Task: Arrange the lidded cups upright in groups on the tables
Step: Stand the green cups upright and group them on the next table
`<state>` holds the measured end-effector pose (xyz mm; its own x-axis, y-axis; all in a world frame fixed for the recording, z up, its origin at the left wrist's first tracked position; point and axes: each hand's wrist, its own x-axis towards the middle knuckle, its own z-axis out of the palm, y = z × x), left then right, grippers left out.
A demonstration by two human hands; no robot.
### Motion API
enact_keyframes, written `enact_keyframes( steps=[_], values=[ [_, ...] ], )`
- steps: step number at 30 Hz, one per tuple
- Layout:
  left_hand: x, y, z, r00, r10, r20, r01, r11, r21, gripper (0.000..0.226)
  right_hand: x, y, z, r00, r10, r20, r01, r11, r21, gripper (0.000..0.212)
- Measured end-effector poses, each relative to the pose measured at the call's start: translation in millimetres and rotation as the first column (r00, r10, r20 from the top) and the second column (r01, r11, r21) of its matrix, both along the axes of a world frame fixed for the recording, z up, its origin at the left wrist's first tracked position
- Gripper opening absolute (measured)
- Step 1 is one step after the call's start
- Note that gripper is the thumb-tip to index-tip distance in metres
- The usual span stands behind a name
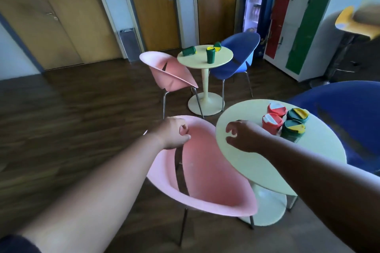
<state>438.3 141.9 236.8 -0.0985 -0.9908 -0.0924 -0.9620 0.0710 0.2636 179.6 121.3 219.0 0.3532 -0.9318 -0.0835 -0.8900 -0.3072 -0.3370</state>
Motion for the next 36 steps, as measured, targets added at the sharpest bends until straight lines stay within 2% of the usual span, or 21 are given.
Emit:
enact_keyframes(
  steps=[6,16,21,25,28,31,34,36],
  values=[
    [57,-1,12,0.998,0.056,-0.043,-0.057,0.998,-0.020,0.034,69,-24,7,0.997,0.073,0.033,-0.074,0.997,0.021,0.030],
    [196,-41,7,0.987,0.142,-0.069,-0.145,0.988,-0.049,0.031,221,-90,11,0.978,0.207,-0.039,-0.206,0.978,0.014,0.031],
    [321,-100,10,0.992,0.129,-0.008,-0.129,0.988,-0.079,0.030,343,-144,17,0.987,0.159,0.017,-0.158,0.987,-0.040,0.027],
    [418,-153,23,0.997,0.076,0.017,-0.075,0.996,-0.058,0.032,441,-190,23,0.995,0.101,0.002,-0.101,0.993,-0.061,0.028],
    [476,-186,35,0.997,0.055,0.053,-0.051,0.996,-0.073,0.033,504,-225,27,0.997,0.069,0.041,-0.069,0.998,-0.008,0.032],
    [517,-220,37,0.997,0.041,0.067,-0.036,0.997,-0.072,0.033,546,-259,24,0.998,0.044,0.051,-0.046,0.998,0.047,0.030],
    [548,-256,36,0.997,0.041,0.064,-0.037,0.997,-0.060,0.033,573,-296,18,0.997,0.079,0.020,-0.080,0.996,0.030,0.013],
    [566,-286,33,0.998,0.043,0.054,-0.040,0.998,-0.053,0.033,586,-328,14,0.996,0.083,0.019,-0.083,0.996,0.012,0.012]
  ],
)
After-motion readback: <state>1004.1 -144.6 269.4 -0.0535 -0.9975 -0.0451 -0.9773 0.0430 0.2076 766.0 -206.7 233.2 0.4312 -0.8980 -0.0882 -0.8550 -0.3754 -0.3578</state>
